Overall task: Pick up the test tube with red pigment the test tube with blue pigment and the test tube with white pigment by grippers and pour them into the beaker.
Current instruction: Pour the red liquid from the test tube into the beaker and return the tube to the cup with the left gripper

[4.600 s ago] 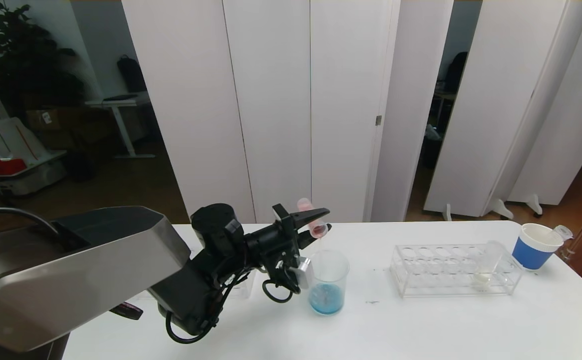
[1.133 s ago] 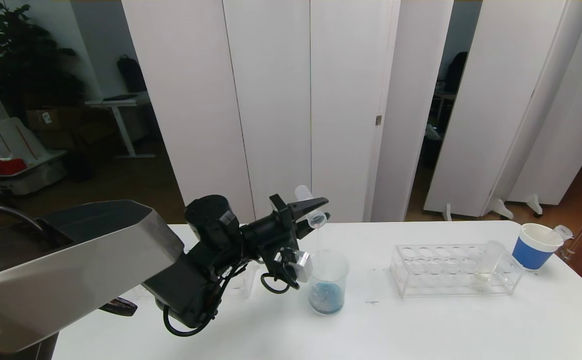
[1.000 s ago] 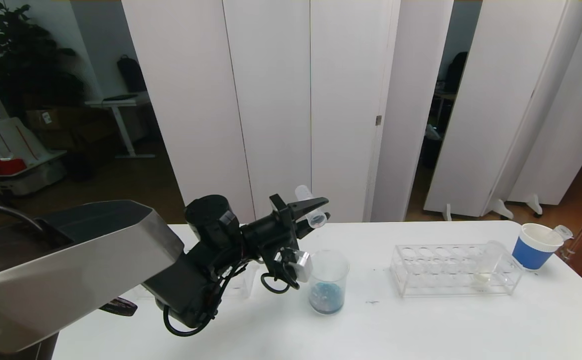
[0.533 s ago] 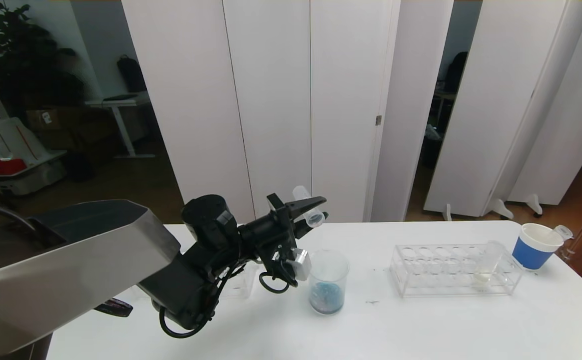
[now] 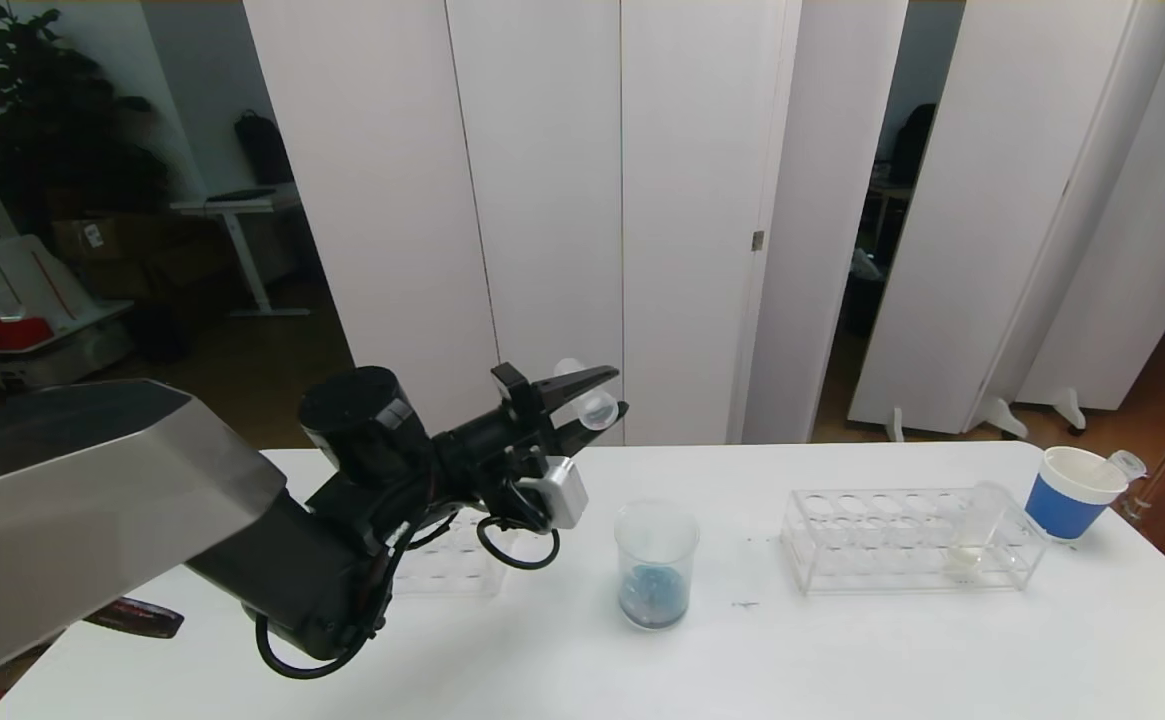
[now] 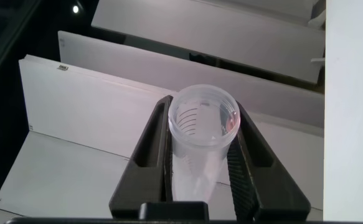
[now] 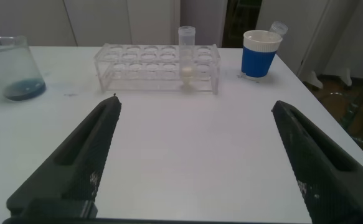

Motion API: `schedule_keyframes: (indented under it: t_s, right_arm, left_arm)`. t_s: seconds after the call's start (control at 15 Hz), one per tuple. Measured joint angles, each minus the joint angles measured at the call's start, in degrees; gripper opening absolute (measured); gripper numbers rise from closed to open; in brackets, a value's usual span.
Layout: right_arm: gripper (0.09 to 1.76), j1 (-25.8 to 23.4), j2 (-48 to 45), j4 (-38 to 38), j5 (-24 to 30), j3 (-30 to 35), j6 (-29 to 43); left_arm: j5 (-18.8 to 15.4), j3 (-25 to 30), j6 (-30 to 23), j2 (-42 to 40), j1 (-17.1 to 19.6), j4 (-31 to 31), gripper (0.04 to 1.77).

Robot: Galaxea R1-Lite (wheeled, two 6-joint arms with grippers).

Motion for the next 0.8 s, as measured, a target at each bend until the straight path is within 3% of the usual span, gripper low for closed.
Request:
schedule_keyframes:
  t_s: [0.6,0.8]
  right_arm:
    - [1.74,0.00,0.00,0.00,0.00,0.00,0.02]
    - [1.74,0.00,0.00,0.00,-0.02,0.00,0.02]
  left_arm:
    - [2.84,2.78,-0.01,-10.70,-0.74,22.15,0.58]
    - [2.82,1.43,-0.06,-13.37,-0.78,33.65,0.58]
